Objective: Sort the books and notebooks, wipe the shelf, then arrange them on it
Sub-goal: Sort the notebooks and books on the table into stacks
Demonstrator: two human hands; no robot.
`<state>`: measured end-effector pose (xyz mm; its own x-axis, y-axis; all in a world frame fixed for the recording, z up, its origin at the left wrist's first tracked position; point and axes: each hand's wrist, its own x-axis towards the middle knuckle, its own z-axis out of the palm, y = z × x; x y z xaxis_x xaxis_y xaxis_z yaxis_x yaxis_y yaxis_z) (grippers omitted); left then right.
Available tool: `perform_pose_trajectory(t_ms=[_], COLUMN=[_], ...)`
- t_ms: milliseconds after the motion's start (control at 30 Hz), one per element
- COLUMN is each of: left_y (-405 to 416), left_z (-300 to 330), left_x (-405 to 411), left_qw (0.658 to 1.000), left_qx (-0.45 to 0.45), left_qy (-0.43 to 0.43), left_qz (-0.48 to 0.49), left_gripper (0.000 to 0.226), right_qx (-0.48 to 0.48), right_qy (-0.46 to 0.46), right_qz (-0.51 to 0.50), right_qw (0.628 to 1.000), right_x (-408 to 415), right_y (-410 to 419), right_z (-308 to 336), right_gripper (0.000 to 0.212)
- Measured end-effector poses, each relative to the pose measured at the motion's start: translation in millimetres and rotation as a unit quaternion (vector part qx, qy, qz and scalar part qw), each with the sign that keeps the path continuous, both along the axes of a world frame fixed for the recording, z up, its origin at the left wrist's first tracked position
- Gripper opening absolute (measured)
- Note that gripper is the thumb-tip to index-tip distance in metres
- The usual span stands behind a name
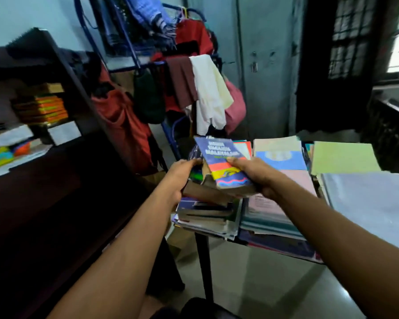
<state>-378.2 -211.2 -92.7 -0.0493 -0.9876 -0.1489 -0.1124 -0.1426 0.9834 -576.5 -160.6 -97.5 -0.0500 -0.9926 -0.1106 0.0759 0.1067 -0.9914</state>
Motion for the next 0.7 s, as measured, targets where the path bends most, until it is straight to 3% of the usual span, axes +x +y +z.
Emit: perform_pose_trajectory(t_ms=[100,233,367,500,700], left_y=[-7.8,-24.6,-14.5,-6.5,10.4], left_z=[-15.6,-13.4,-8.7,-1.2,22.6], left_x=[8.7,8.0,-8.9,-22.2,-61.6], left_qw=[0.994,0.968,0.969,0.980,0.966], left_qx=[0.058,-0.039,-0.119,-0.113,-0.213], left_qy=[-0.085,-0.246,-0.212,-0.147,-0.139], left_qz=[-0.031,-0.038,-0.050,-0.066,-0.054], left_gripper=[0.034,0.022,0.026,0.025,0.034], right_qx=[0.037,0.042,0.046,0.019,-0.039], right_qy=[-0.021,-0.028,0.007,-0.007,-0.027], right_qz=[0.000,-0.003,-0.020,-0.041,-0.060], right_qw=[0.999,0.999,0.999,0.999,0.997], right_x=[6.8,6.2,8.2,3.2,-35.6], right_y=[-10.9,-22.1,-24.7,-9.8,10.2], right_z=[-30.8,-35.3,-25.8,-13.9,13.6], right_gripper=[0.034,0.022,0.025,0.028,0.015])
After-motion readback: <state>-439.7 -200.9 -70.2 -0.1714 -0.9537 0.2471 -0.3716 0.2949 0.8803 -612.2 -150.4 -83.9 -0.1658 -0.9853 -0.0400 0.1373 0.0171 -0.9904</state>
